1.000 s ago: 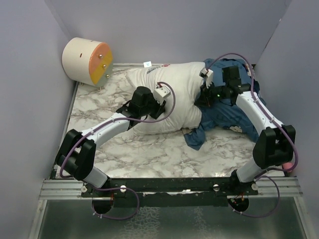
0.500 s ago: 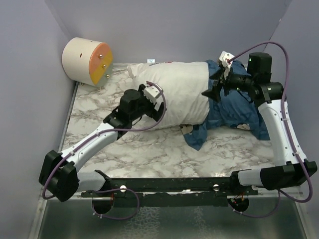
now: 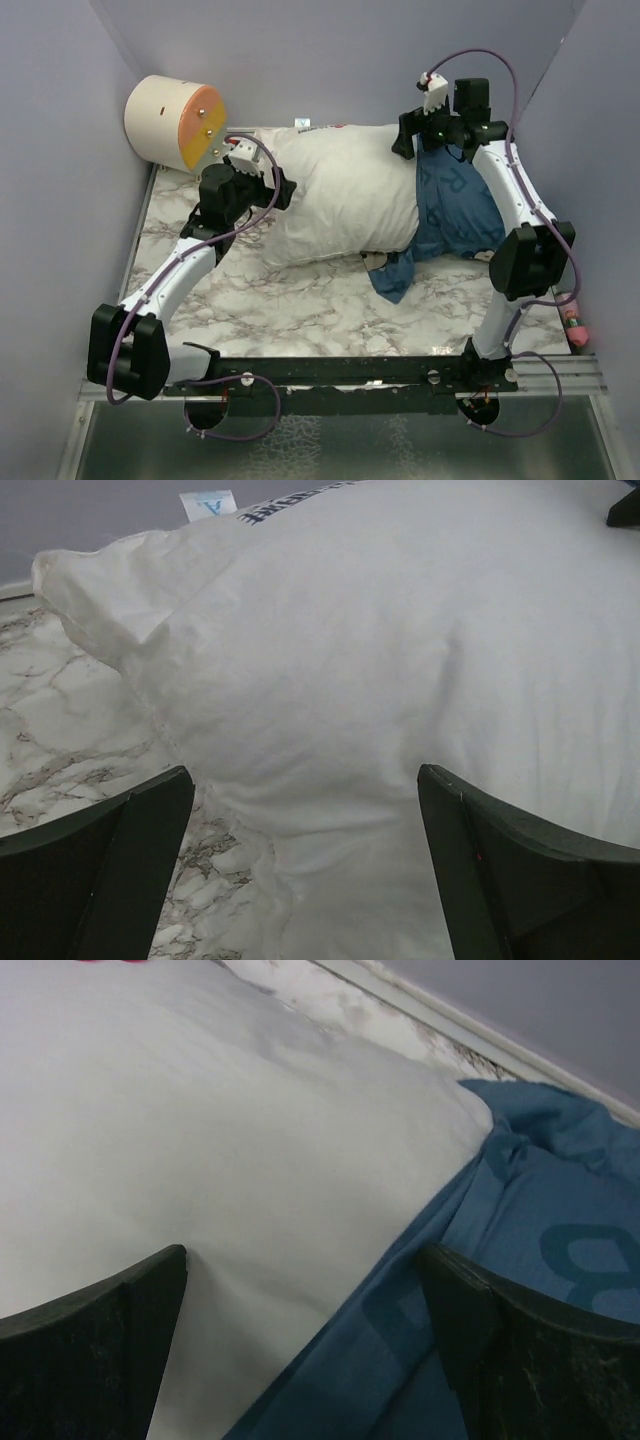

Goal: Put the pillow into the pillowcase
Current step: Stuff the pillow into the pillowcase.

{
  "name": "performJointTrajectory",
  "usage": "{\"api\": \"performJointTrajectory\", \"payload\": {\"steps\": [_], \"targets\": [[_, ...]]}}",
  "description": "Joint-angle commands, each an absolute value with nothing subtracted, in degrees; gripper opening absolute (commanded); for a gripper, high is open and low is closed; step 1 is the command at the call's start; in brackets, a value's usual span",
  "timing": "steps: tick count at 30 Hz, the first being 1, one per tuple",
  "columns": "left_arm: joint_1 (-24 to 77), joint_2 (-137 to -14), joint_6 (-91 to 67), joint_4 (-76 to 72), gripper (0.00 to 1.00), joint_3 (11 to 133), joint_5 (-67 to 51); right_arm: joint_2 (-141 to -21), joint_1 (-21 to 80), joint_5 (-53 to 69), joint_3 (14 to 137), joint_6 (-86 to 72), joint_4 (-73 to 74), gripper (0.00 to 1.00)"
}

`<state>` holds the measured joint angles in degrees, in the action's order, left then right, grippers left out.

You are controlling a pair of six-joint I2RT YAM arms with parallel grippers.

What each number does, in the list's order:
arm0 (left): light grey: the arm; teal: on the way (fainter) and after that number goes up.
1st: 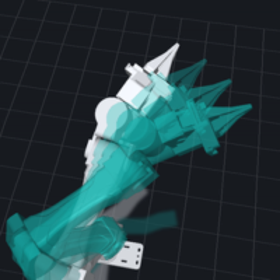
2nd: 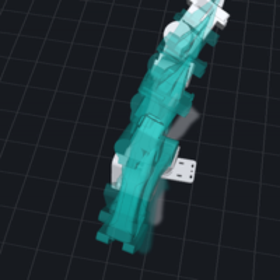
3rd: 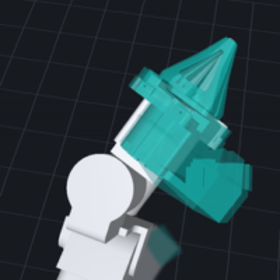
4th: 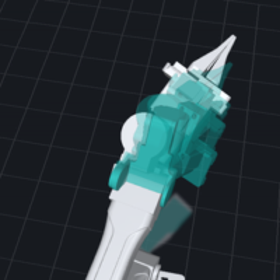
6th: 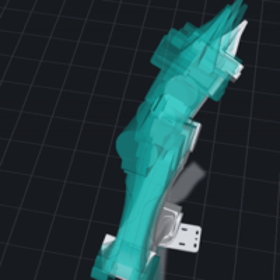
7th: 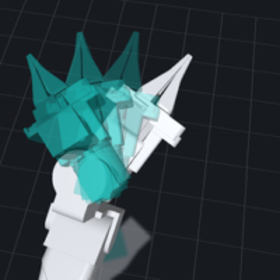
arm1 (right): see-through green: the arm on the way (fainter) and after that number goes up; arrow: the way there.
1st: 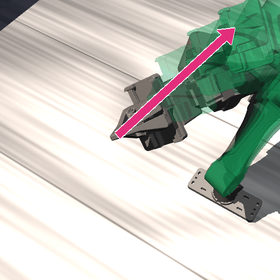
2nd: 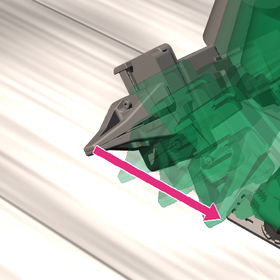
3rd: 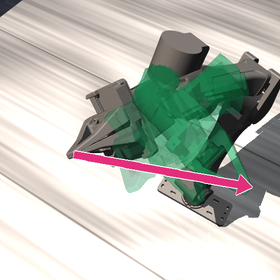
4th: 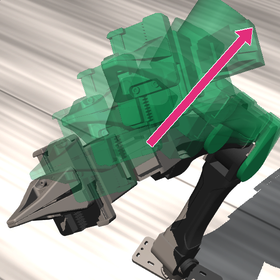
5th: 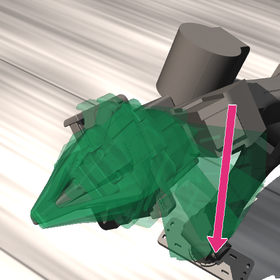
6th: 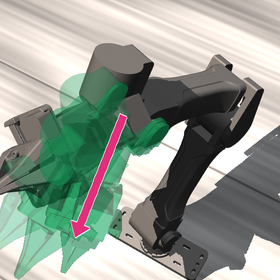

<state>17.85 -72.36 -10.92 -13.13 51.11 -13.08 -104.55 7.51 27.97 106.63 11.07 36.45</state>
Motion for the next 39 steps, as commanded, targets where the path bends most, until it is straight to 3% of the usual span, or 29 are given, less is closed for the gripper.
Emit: {"api": "performJointTrajectory", "payload": {"steps": [1, 4, 5, 7, 10, 12, 15, 20, 25, 27, 31, 34, 36, 39], "targets": [[15.15, -73.48, -16.78, -16.32, 0.97, 50.89, -17.65, -108.6, 7.19, 13.66, 108.66, 9.07, 34.63, 0.99], [14.24, -74.78, -18.21, -16.61, 0.97, 51.23, -19.7, -109.77, 7.11, 12.54, 106.08, 10.55, 33.52, 0.94], [13.97, -75.35, -18.76, -16.61, 0.97, 51.36, -20.41, -109.82, 7.12, 13.56, 105.14, 11.23, 33.27, 0.87], [13.53, -76.82, -20.14, -16.61, 0.96, 51.79, -21.88, -109.92, 7.12, 19.8, 104.23, 12.62, 34.18, 0.71], [12.66, -78.81, -22.03, -16.35, 0.96, 52.36, -23.46, -109.67, 7.25, 29.56, 104.59, 14.1, 36.56, 0.35], [12.33, -79.82, -22.87, -16.2, 0.95, 52.62, -23.99, -109.33, 7.64, 35.04, 106.19, 15.62, 38.32, 0.19], [11.92, -81.2, -23.61, -15.83, 0.95, 53.21, -25.69, -108.25, 8.64, 42.38, 108.87, 18.72, 40.63, 0.09], [11.77, -83.43, -26.73, -21.08, 0.95, 52.93, -34.19, -103.62, 11.97, 50.42, 109.01, 23.92, 42.25, 0.03], [11.78, -85.79, -32.2, -28.93, 0.9, 51.74, -43.63, -98.95, 13.71, 53.2, 106.77, 24.76, 42.06, 0.03], [11.8, -86.68, -32.51, -28.58, 0.77, 52.37, -44.47, -97.07, 13.68, 51.66, 105.79, 24.85, 42.31, 0.05], [12.09, -89.11, -32.87, -26.26, 0.36, 54.19, -46.57, -91.52, 13.62, 45.07, 100.2, 24.05, 39.26, 0.42], [12.89, -90.93, -32.06, -24.7, 0.1, 55.75, -49.04, -87.96, 13.35, 36.16, 97.15, 20.95, 36.4, 0.59], [13.85, -91.17, -30.28, -23.09, 0.0, 56.53, -50.0, -86.97, 12.51, 28.7, 96.51, 17.8, 34.64, 0.71], [15.91, -90.6, -26.38, -19.71, 0.0, 57.43, -50.19, -88.19, 10.21, 18.84, 97.12, 13.65, 33.08, 0.84]]}}
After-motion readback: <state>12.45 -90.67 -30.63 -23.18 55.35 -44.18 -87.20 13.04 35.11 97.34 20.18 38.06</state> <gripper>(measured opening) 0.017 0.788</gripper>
